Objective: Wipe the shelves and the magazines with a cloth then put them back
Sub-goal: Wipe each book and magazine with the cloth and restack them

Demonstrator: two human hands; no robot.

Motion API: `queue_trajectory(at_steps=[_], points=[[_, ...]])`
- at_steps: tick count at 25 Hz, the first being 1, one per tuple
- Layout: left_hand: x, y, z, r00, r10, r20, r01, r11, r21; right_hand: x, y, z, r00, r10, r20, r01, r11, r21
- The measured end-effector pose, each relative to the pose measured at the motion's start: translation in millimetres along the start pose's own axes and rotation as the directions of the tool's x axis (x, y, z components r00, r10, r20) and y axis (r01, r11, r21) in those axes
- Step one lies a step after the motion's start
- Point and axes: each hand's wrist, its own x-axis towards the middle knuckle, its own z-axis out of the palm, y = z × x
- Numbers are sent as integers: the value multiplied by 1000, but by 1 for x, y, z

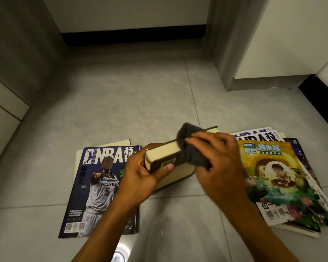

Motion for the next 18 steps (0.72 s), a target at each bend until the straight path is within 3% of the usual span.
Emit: queue_trajectory(at_steps=[2,4,6,9,11,12,14,15,16,17,18], points=[[0,-2,1,1000,-11,0,11,1000,25,9,35,-7,986,164,-36,-165,986,-20],[2,0,7,1000,13,17,-14,999,47,13,31,-6,969,233,-78,-241,966,-98],[8,0,11,999,32,2,-32,998,62,8,-9,4,985,143,-94,-154,980,-123],[9,-2,6,996,74,-39,-70,993,99,-12,-54,19,991,-121,-51,123,992,40],[3,-8,3,997,66,-47,-60,991,117,-10,-32,18,976,-219,-15,219,971,92],[0,-10,5,998,45,-53,-40,994,100,-8,-13,16,983,-181,-26,183,981,60],[-7,-9,10,997,18,-77,-13,997,71,-5,26,11,993,87,-74,-82,995,62],[-10,-8,13,998,26,-65,-21,997,73,-2,39,5,955,281,-98,-263,951,163],[-10,-7,16,998,42,-38,-38,996,86,-2,48,-1,862,496,-100,-447,839,309],[-10,-6,18,999,51,-9,-50,994,100,-3,51,-7,706,707,-30,-612,631,477],[-10,-3,18,998,58,24,-60,991,116,-8,49,-13,534,837,119,-693,353,629]])
